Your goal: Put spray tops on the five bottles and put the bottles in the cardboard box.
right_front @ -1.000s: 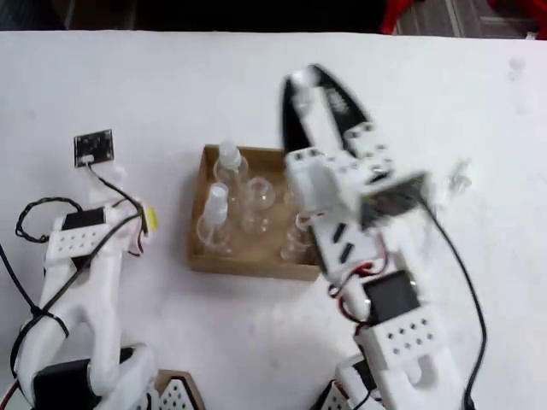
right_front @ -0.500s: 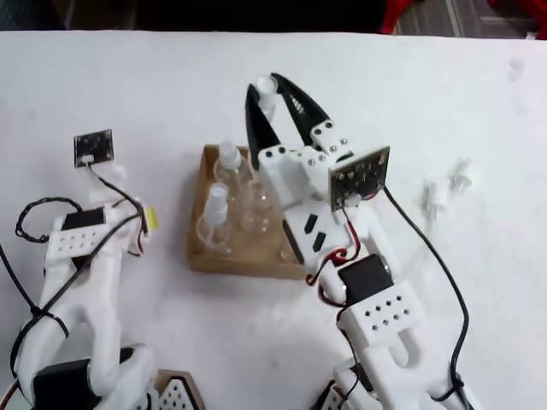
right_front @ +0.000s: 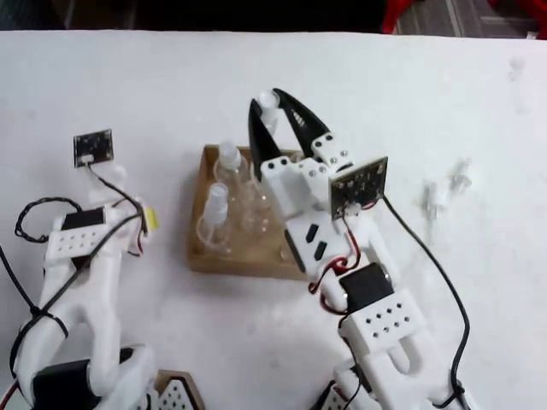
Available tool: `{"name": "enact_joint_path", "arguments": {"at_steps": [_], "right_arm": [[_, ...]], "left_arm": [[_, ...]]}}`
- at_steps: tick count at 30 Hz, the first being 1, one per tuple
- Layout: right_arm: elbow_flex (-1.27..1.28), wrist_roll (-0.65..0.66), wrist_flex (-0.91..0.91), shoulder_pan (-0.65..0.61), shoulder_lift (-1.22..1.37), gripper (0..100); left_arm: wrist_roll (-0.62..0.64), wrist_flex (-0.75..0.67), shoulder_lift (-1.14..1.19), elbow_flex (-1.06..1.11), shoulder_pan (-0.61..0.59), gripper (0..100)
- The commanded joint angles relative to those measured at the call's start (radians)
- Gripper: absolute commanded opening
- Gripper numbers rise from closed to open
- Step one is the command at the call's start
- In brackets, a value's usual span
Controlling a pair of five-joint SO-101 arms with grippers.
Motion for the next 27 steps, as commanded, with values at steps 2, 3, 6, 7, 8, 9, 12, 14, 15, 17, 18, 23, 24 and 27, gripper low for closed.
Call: {"name": "enact_joint_path", "arguments": {"at_steps": [2, 3, 6, 7, 8, 9, 12, 14, 15, 17, 18, 23, 24, 27], "right_arm": [[0.003, -0.009, 0.005, 0.015, 0.007, 1.5], [0.021, -0.008, -0.002, 0.015, 0.007, 1.5], [0.069, -0.006, -0.002, 0.010, 0.008, 1.5], [0.084, -0.006, -0.002, 0.012, 0.008, 1.5], [0.095, -0.006, -0.004, 0.015, 0.008, 1.5], [0.103, -0.006, -0.004, 0.016, 0.008, 1.5], [0.117, -0.006, -0.004, 0.016, 0.008, 1.5], [0.121, -0.006, -0.004, 0.016, 0.010, 1.5], [0.123, -0.006, -0.004, 0.016, 0.010, 1.5], [0.138, -0.006, -0.007, 0.016, 0.010, 1.5], [0.149, -0.006, -0.018, 0.016, 0.010, 1.5], [0.249, -0.006, -0.133, 0.016, 0.010, 1.7], [0.262, -0.005, -0.151, 0.015, 0.010, 1.8], [0.276, -0.005, -0.159, 0.015, 0.010, 1.8]], "left_arm": [[-0.014, 0.005, -0.002, -0.046, 0.012, 18], [-0.014, 0.005, -0.002, -0.046, 0.012, 18], [-0.014, 0.005, -0.002, -0.046, 0.012, 18], [-0.014, 0.005, -0.002, -0.046, 0.012, 18], [-0.014, 0.005, -0.002, -0.046, 0.012, 18], [-0.014, 0.005, -0.002, -0.046, 0.012, 18], [-0.014, 0.005, -0.002, -0.046, 0.012, 18], [-0.014, 0.005, -0.002, -0.046, 0.012, 18], [-0.014, 0.005, -0.002, -0.046, 0.012, 18], [-0.014, 0.005, -0.002, -0.046, 0.012, 18], [-0.014, 0.005, -0.002, -0.046, 0.012, 18], [-0.014, 0.005, -0.002, -0.044, 0.010, 18], [-0.014, 0.005, -0.002, -0.044, 0.010, 18], [-0.014, 0.005, -0.002, -0.044, 0.010, 18]]}}
